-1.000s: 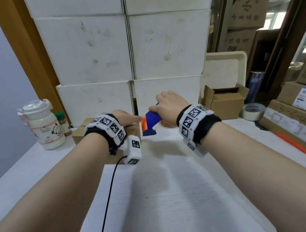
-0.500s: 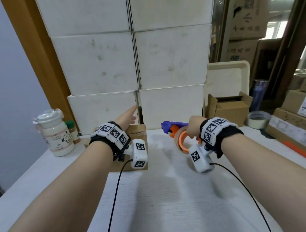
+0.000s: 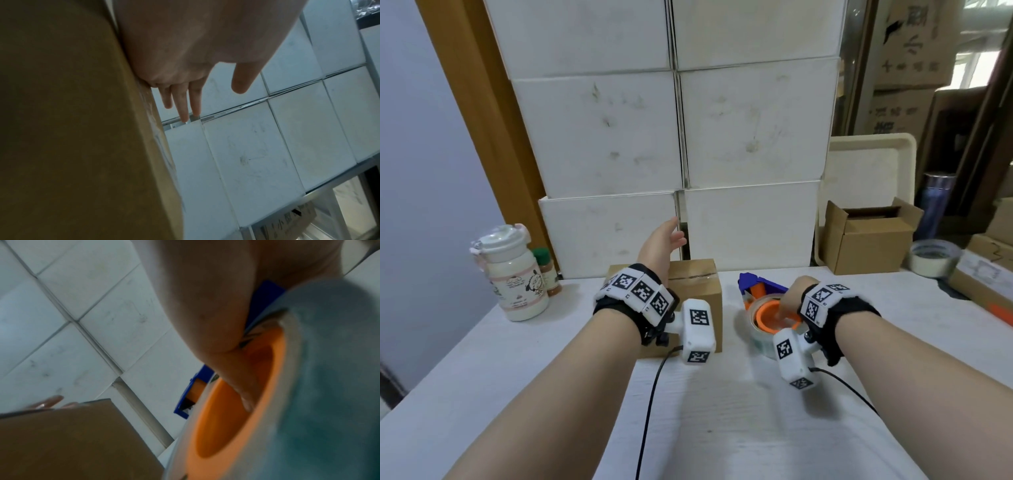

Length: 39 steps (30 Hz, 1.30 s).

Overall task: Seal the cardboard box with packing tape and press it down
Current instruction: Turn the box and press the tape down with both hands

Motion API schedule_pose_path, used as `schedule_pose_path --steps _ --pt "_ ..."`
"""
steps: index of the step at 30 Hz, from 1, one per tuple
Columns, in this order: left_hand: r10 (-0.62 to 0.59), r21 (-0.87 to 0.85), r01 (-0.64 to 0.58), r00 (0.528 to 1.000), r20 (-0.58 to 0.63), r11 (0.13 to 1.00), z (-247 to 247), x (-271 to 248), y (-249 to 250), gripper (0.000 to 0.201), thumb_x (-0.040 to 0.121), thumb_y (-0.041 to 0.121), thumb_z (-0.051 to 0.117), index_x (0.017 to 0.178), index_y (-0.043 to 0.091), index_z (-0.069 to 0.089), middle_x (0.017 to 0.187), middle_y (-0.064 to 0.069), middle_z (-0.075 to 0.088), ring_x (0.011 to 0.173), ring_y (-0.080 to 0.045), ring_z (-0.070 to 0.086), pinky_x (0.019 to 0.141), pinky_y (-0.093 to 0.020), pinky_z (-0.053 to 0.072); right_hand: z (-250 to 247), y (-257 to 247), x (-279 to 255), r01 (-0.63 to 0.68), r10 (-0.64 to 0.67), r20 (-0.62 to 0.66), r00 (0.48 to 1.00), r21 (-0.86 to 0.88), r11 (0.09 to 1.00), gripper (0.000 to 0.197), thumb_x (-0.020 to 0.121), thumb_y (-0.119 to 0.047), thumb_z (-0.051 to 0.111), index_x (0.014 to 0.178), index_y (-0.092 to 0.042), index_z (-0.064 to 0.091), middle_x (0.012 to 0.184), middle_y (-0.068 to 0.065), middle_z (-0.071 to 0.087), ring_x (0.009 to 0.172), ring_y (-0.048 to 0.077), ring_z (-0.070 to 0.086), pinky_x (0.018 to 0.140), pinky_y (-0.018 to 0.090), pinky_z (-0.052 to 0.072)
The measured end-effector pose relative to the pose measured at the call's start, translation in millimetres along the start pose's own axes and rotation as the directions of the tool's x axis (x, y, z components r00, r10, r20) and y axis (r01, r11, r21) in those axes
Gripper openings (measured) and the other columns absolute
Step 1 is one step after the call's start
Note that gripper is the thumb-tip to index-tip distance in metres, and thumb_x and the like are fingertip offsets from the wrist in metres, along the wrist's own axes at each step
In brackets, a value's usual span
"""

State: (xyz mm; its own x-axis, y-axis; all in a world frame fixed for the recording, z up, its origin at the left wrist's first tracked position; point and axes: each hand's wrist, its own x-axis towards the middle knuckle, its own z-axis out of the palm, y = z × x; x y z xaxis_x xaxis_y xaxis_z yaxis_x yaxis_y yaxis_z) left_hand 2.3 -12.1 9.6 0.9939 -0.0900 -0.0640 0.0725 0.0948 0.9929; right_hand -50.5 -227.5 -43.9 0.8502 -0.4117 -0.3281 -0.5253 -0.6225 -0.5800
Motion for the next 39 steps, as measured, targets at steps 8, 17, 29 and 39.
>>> schedule_pose_path --steps 8,17,29,39 --pt "0.102 0.028 -0.101 0.994 -0.035 0.995 3 1 -6 0.022 0.093 0.031 0.052 0.103 0.015 0.063 0.117 -0.004 0.064 0.123 -0.019 0.052 0.094 -0.028 0.027 2 -14 -5 0.035 -0.034 0.010 0.999 -0.130 0.991 0.055 0.074 -0.024 0.076 0.123 -0.004 0.059 0.129 0.016 0.057 0.120 0.032 0.054 0.090 0.033 0.046" --pt "0.148 0.128 -0.146 0.989 -0.011 0.981 11 5 -9 0.035 0.096 0.024 0.046 0.126 0.011 0.058 0.132 -0.003 0.058 0.128 -0.018 0.047 0.095 -0.026 0.032 16 -81 -19 0.215 -0.204 -0.070 0.976 0.255 0.943 0.060 0.088 -0.054 0.051 0.105 0.002 0.059 0.087 0.015 0.068 0.072 0.028 0.064 0.083 0.043 0.057" --pt "0.223 0.503 -0.085 0.949 -0.221 0.860 -23 9 0 0.039 0.085 0.008 0.045 0.118 0.018 0.063 0.117 -0.005 0.064 0.098 -0.022 0.060 0.084 -0.029 0.052 33 -78 -15 0.207 -0.226 0.085 0.970 0.190 0.960 0.048 0.085 -0.057 0.051 0.070 -0.012 0.047 0.055 0.005 0.050 0.048 0.021 0.045 0.048 0.023 0.036" --pt "0.051 0.902 0.234 0.961 -0.270 0.363 -39 7 -18 0.053 0.096 0.039 0.037 0.143 0.015 0.035 0.143 -0.013 0.032 0.126 -0.035 0.043 0.100 -0.041 0.039 41 -73 -15 0.152 -0.199 0.056 0.978 0.460 0.875 0.044 0.097 -0.038 0.047 0.061 -0.014 0.036 0.052 0.003 0.036 0.026 0.009 0.033 0.033 0.011 0.027"
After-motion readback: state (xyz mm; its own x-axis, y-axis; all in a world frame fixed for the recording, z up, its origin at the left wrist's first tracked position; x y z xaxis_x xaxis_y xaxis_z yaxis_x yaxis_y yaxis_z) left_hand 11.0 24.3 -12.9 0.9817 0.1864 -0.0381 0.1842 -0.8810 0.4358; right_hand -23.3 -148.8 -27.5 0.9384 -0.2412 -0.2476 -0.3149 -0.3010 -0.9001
